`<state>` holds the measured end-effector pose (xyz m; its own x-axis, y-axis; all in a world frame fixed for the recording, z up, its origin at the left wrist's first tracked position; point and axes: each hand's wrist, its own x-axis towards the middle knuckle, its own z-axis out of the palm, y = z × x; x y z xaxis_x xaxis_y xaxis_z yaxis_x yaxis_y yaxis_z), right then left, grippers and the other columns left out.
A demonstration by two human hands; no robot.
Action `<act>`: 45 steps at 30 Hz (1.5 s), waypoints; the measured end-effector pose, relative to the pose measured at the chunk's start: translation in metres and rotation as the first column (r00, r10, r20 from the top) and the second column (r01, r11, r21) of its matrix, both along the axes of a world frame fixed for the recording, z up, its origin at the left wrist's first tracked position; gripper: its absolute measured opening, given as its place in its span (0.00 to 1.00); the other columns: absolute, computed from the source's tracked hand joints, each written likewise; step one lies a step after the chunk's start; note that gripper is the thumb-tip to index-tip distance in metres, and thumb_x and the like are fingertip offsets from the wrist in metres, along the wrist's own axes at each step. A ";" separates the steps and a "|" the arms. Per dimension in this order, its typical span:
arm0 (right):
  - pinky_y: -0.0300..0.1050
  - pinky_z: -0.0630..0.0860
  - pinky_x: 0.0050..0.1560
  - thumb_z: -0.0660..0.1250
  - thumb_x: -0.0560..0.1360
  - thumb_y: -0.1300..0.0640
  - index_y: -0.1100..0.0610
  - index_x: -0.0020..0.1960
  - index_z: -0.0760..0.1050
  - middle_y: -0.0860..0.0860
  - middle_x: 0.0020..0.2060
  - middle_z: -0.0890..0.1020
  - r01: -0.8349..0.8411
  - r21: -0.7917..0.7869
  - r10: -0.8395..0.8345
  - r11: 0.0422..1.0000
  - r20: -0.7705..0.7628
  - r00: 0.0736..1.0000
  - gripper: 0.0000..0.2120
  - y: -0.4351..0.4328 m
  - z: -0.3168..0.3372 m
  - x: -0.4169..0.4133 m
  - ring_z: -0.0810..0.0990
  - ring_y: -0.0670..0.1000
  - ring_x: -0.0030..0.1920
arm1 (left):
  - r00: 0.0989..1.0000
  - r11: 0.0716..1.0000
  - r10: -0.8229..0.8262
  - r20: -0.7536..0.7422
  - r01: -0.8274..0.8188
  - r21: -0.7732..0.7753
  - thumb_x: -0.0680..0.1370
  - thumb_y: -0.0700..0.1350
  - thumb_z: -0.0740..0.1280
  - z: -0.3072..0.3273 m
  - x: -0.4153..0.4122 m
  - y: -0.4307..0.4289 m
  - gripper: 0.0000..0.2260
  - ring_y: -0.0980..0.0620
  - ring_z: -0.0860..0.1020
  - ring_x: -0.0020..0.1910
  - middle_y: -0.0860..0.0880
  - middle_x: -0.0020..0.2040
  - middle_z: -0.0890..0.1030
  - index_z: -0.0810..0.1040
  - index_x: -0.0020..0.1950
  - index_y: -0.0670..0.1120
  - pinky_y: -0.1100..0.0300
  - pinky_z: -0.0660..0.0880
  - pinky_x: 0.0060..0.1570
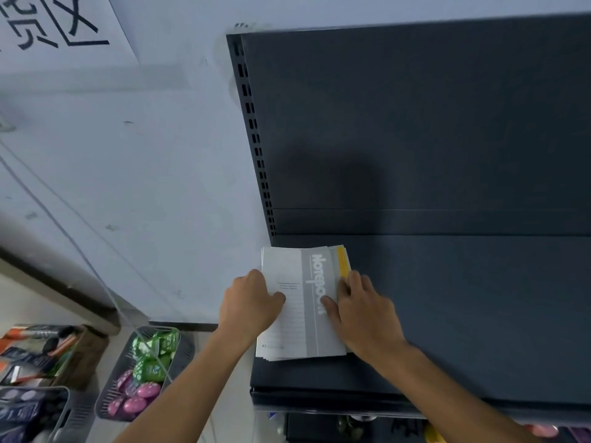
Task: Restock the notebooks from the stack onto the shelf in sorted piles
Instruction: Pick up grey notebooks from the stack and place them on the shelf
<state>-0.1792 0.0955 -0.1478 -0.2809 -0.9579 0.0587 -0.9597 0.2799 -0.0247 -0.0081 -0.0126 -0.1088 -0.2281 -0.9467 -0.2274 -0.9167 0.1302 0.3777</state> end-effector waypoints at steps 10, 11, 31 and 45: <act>0.39 0.68 0.36 0.46 0.82 0.40 0.55 0.60 0.75 0.48 0.52 0.74 -0.055 -0.104 0.061 0.993 0.055 0.997 0.25 0.004 -0.001 -0.007 0.75 0.48 0.49 | 0.999 0.999 0.036 -0.028 -0.035 0.034 0.73 0.44 0.66 0.008 0.011 -0.004 0.05 0.49 0.78 0.35 0.49 0.37 0.79 0.73 0.41 0.44 0.58 0.74 0.26; 0.39 0.67 0.35 0.47 0.83 0.41 0.55 0.59 0.75 0.48 0.51 0.74 -0.054 -0.099 0.058 0.994 0.040 0.998 0.24 0.004 -0.001 -0.009 0.75 0.48 0.48 | 0.999 0.999 0.039 -0.017 -0.039 0.037 0.73 0.45 0.66 0.009 0.014 -0.006 0.06 0.50 0.77 0.34 0.50 0.36 0.77 0.71 0.40 0.44 0.60 0.69 0.26; 0.49 0.81 0.50 0.71 0.75 0.42 0.54 0.57 0.74 0.47 0.50 0.81 0.328 -0.042 -0.149 0.944 0.831 0.536 0.19 -0.006 0.039 -0.014 0.82 0.49 0.50 | 0.821 0.960 0.042 -0.570 0.124 0.250 0.80 0.42 0.69 0.032 0.006 -0.004 0.10 0.55 0.83 0.48 0.53 0.52 0.85 0.72 0.58 0.53 0.63 0.77 0.40; 0.41 0.80 0.39 0.72 0.74 0.56 0.56 0.49 0.79 0.52 0.43 0.85 0.645 0.032 -0.403 0.764 0.804 0.437 0.05 0.083 0.087 -0.065 0.84 0.49 0.43 | 0.858 0.944 -0.286 -0.426 0.328 0.028 0.77 0.52 0.72 0.029 -0.092 0.043 0.23 0.53 0.76 0.47 0.52 0.54 0.77 0.67 0.68 0.47 0.60 0.72 0.39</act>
